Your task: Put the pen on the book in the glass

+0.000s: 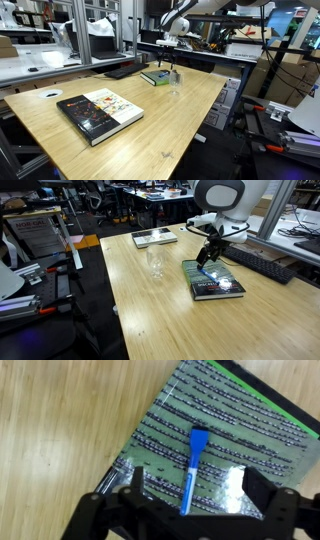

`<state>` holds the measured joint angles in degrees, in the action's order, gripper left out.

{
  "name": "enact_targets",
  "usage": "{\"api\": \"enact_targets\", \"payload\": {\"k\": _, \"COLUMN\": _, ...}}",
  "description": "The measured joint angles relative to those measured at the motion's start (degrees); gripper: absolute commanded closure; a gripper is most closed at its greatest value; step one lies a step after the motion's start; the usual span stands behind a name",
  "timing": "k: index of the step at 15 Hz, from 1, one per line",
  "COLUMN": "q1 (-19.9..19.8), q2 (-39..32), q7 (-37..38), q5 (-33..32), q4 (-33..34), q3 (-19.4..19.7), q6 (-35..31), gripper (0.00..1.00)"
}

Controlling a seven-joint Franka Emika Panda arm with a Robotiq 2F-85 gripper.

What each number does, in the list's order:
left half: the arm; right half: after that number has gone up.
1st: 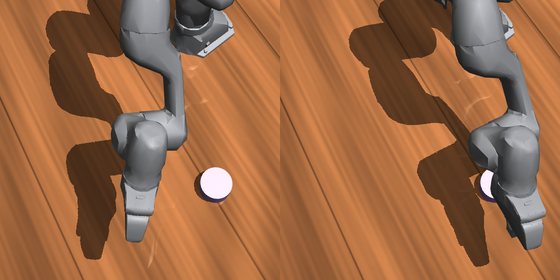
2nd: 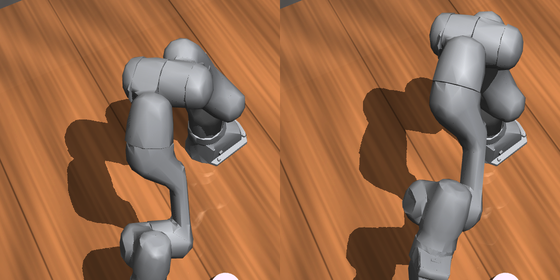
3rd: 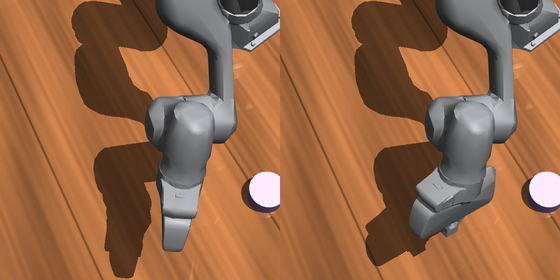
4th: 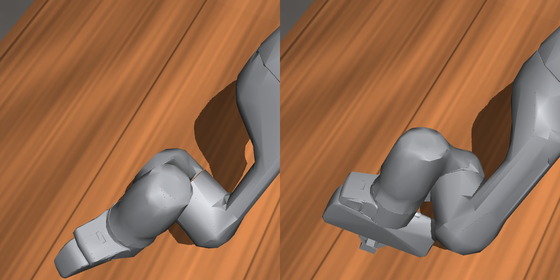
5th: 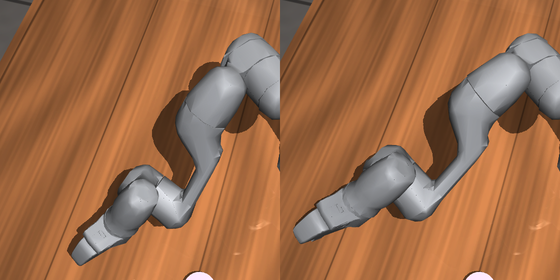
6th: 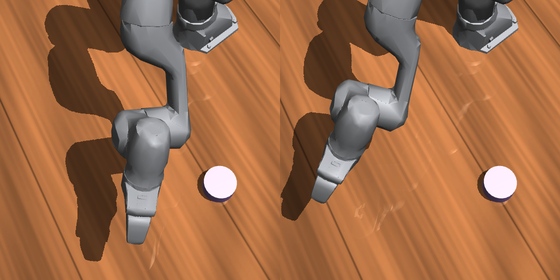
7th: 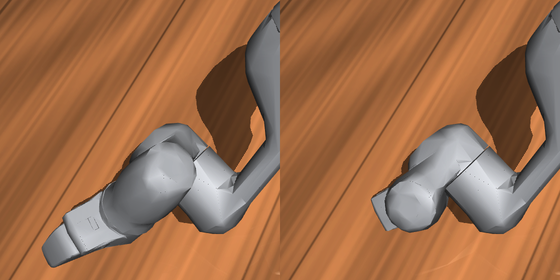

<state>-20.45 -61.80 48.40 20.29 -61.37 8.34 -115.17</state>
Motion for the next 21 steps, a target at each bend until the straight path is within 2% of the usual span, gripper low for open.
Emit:
{"api": "enact_targets", "payload": {"k": 10, "q1": -0.9, "q2": -8.2, "q7": 5.6, "q5": 0.7, "q4": 8.2, "q3": -1.6, "q6": 1.8, "gripper": 0.0}}
{"api": "enact_targets", "payload": {"k": 15, "q1": -1.1, "q2": -9.4, "q7": 8.9, "q5": 1.4, "q4": 10.4, "q3": -2.0, "q6": 1.8, "gripper": 0.0}}
{"api": "enact_targets", "payload": {"k": 16, "q1": -1.1, "q2": -9.4, "q7": 9.4, "q5": 1.6, "q4": 10.6, "q3": -2.0, "q6": 1.8, "gripper": 0.25}}
{"api": "enact_targets", "payload": {"k": 18, "q1": -1.4, "q2": -9.4, "q7": 9.9, "q5": 1.7, "q4": 10.9, "q3": -2.0, "q6": 1.7, "gripper": 0.33}}
{"api": "enact_targets", "payload": {"k": 21, "q1": -2.1, "q2": -9.4, "q7": 10.2, "q5": 2.0, "q4": 10.9, "q3": -2.0, "q6": 1.7, "gripper": 0.56}}
